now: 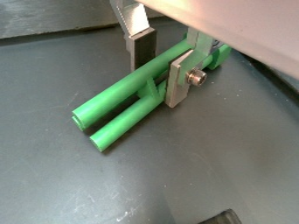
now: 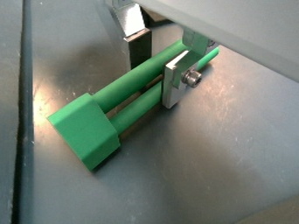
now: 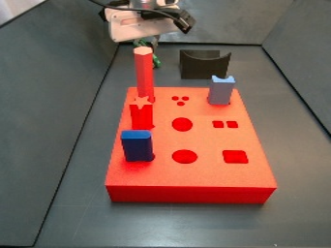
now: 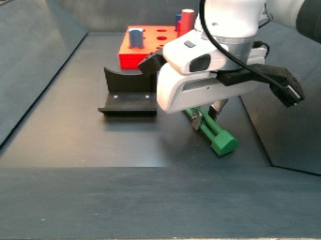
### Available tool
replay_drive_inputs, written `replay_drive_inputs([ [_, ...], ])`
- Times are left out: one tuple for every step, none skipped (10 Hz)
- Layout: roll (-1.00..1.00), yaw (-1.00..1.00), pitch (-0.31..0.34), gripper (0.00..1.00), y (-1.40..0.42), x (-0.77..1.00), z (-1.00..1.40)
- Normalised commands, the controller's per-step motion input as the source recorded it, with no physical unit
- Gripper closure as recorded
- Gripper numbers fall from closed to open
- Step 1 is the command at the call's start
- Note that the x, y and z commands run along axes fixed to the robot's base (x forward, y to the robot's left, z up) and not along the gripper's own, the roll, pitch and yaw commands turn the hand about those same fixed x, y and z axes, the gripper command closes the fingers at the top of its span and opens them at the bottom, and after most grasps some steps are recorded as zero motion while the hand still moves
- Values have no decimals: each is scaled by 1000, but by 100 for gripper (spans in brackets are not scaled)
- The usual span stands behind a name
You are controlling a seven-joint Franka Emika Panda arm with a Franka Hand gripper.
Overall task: Pick up the 3 prong object. Move up. Rotate the 3 prong object. Place the 3 prong object on the fixture. Regrasp the 3 prong object. Move to above the board. Insert the 3 prong object.
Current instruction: Move up, then rotate the 3 prong object.
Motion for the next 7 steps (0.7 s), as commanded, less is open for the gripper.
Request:
replay_drive_inputs([
  [1,-16,8,100,10,-3,815],
  [1,-20,38,100,11,-18,726],
  [11,-22,69,100,15,-6,567],
  [27,-23,77,100,10,-9,427],
  [54,-23,73,100,6,-17,231],
  [0,0,0,100,-516,83,833],
  [10,1,-8,100,-515,93,772],
])
